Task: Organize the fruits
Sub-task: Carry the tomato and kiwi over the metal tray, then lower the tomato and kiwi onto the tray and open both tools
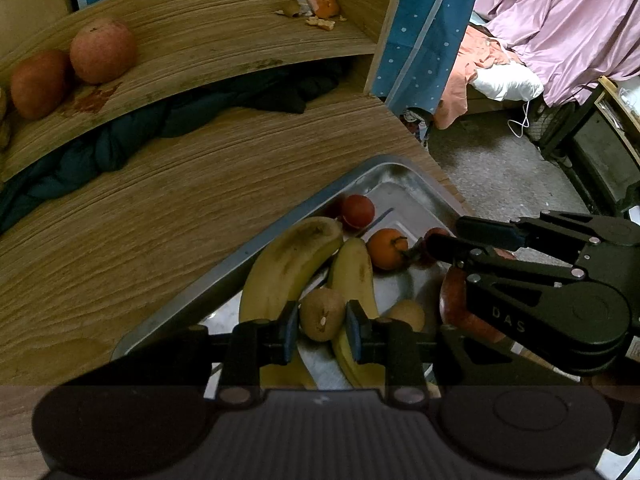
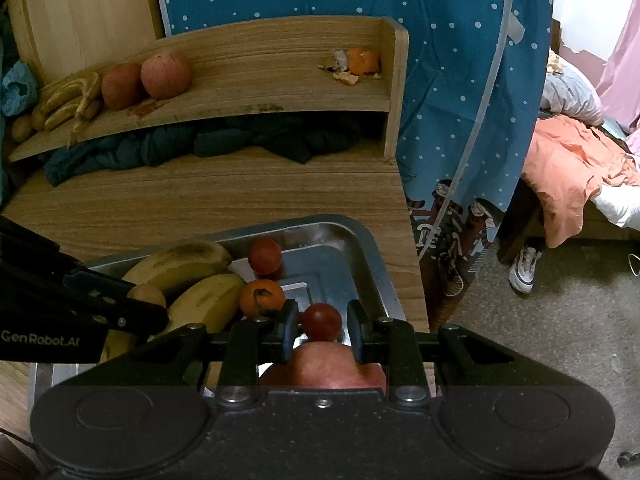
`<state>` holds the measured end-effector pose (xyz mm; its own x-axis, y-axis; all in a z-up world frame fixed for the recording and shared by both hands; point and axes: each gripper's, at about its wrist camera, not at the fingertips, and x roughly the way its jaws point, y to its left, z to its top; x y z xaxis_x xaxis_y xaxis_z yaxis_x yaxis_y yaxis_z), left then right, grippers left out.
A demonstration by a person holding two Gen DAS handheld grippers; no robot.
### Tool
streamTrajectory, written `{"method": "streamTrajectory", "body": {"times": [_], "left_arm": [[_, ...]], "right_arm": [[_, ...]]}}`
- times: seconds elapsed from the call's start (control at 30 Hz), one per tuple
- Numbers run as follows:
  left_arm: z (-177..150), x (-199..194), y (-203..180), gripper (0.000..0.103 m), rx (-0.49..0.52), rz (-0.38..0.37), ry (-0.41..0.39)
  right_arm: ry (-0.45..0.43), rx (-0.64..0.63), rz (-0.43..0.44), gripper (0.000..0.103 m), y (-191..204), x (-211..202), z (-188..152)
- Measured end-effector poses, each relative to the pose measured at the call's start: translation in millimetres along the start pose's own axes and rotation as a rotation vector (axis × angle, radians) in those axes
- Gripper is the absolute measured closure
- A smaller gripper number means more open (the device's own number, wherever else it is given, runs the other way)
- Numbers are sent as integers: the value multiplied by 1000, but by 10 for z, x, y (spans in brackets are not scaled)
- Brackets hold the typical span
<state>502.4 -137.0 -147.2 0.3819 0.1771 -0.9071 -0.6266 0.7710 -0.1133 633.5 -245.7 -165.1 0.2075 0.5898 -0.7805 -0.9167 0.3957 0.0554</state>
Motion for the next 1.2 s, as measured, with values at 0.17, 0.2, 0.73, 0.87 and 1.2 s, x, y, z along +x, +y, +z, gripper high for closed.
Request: {"method": "streamTrajectory", "body": {"times": [0.17, 0.2, 0.73, 0.87, 1.2], "left_arm": [[-11, -6, -13, 62, 1, -6, -3], [-13, -11, -21, 58, 3, -13, -5], [-17, -278, -4, 5, 25, 86, -85], [-30, -348, 55, 3, 29, 111, -90], [-81, -543, 278, 0, 65, 134, -133]], "right_arm": [[-4, 5, -9, 72, -7, -33, -18], [-5, 6, -13, 70, -11, -41, -20], [-61, 67, -70, 23, -84, -270, -35], [-79, 88, -77, 14, -44, -334, -36], [-128, 152, -135, 3, 156, -525, -46]]}}
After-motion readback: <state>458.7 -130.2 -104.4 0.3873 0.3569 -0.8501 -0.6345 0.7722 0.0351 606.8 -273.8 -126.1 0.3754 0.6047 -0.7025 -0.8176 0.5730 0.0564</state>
